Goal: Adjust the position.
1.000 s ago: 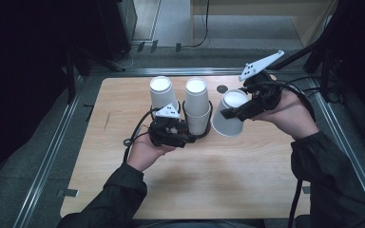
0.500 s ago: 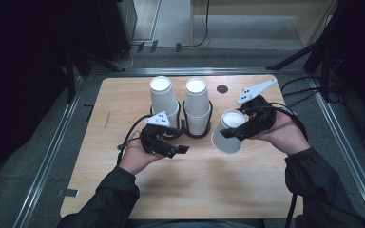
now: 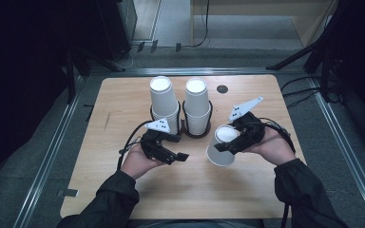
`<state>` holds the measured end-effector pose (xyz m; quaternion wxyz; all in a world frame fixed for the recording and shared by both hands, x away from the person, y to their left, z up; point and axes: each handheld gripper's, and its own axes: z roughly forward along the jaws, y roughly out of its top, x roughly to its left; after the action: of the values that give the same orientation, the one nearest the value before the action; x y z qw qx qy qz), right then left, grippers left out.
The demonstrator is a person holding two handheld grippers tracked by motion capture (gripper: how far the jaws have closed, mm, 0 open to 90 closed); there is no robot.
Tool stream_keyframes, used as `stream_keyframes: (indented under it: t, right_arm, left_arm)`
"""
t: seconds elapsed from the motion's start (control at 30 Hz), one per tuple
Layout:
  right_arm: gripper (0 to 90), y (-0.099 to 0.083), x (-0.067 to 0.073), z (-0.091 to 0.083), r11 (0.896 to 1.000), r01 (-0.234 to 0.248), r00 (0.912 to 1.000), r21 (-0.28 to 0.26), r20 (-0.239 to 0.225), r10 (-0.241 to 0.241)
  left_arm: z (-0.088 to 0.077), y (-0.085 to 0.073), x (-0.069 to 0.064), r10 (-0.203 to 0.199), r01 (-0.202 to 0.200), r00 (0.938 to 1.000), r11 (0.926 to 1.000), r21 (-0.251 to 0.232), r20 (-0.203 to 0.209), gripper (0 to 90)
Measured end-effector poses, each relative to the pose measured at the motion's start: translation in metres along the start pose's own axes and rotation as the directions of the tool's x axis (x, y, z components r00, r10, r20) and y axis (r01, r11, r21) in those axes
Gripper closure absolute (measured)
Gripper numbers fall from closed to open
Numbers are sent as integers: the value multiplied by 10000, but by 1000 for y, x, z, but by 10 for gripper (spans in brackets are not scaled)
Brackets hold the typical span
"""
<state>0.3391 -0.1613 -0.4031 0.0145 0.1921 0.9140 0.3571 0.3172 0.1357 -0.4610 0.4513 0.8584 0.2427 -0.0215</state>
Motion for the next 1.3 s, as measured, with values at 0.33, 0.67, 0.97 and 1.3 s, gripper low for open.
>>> stream_keyframes:
  t: [0.33,0.67,0.97,1.3]
  right_arm:
    - [245,-16,7,26,9998,-143,9993,-165,-355,137]
    - [245,-17,8,47,9999,-36,9969,-166,-789,22]
    - [246,-8,9,58,9979,36,9913,-647,-1310,-121]
    - [247,7,16,63,9895,18,9828,-1446,-1824,-284]
  left_arm:
    - [3,-9,-3,310,-315,9983,9995,94,502,132]
    - [18,-22,1,587,-610,9967,9974,395,553,13]
    - [31,-25,6,629,-687,9932,9960,572,979,0]
    - [42,-21,-1,900,-989,9873,9931,627,1307,0]
